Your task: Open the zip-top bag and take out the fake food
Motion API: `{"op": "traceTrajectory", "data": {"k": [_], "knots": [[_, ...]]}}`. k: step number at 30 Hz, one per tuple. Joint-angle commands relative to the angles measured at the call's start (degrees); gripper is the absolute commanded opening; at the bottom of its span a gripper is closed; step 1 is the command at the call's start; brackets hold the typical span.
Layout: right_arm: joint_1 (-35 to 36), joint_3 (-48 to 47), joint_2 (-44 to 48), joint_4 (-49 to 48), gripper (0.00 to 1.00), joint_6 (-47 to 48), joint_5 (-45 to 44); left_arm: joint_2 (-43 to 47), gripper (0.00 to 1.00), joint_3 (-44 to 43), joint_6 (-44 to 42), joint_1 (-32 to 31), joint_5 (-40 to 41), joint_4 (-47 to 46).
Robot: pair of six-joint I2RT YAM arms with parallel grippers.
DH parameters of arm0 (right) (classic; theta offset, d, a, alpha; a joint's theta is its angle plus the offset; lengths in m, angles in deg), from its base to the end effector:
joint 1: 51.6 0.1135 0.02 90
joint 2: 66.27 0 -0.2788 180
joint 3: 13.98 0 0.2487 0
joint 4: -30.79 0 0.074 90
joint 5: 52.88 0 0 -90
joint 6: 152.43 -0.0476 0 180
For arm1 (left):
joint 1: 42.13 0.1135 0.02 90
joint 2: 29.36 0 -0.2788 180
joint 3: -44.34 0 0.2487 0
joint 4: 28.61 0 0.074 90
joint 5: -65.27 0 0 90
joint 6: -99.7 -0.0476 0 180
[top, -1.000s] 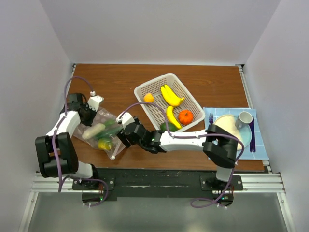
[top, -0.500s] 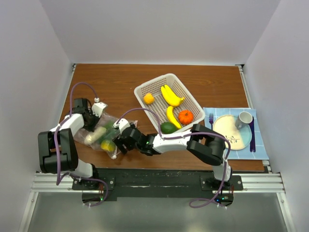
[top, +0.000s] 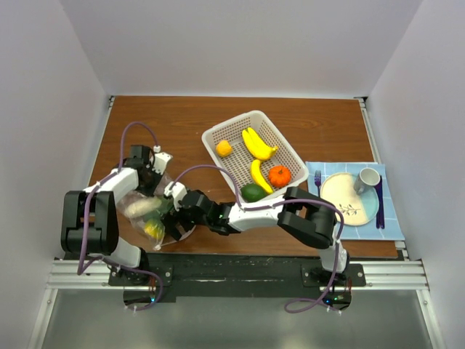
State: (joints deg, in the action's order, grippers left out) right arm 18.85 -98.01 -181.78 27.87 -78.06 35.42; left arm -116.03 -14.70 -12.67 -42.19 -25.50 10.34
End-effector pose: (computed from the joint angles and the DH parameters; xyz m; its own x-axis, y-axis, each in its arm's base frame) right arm 0.1549 0.4320 0.1771 -0.4055 -0.3371 -0.8497 -0.8556 0.4671 0.2230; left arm 0.2725 -0.0009 0.1649 -0.8461 0.3814 -0.3723 0.3551 0.9243 0.1399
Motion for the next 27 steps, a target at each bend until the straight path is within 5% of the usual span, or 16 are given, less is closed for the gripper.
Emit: {"op": "traceTrajectory", "data": {"k": [1, 9, 27], "knots": [[0.03, -1.22, -0.60, -2.01, 0.99, -0.88, -3.38, -0.16, 0.00, 2.19, 1.02, -1.00, 0.17, 1.37], [-1.02, -5.70, -2.27, 3.70, 0.99, -1.06, -21.23, 0.37, 0.00, -0.36, -5.04, -1.09, -6.86, 7.96], [-2.87, -12.29, -5.78, 5.19, 0.99, -7.57, -15.89, -0.60, 0.00, 0.87, -6.72, -6.01, -10.82, 10.16]]}}
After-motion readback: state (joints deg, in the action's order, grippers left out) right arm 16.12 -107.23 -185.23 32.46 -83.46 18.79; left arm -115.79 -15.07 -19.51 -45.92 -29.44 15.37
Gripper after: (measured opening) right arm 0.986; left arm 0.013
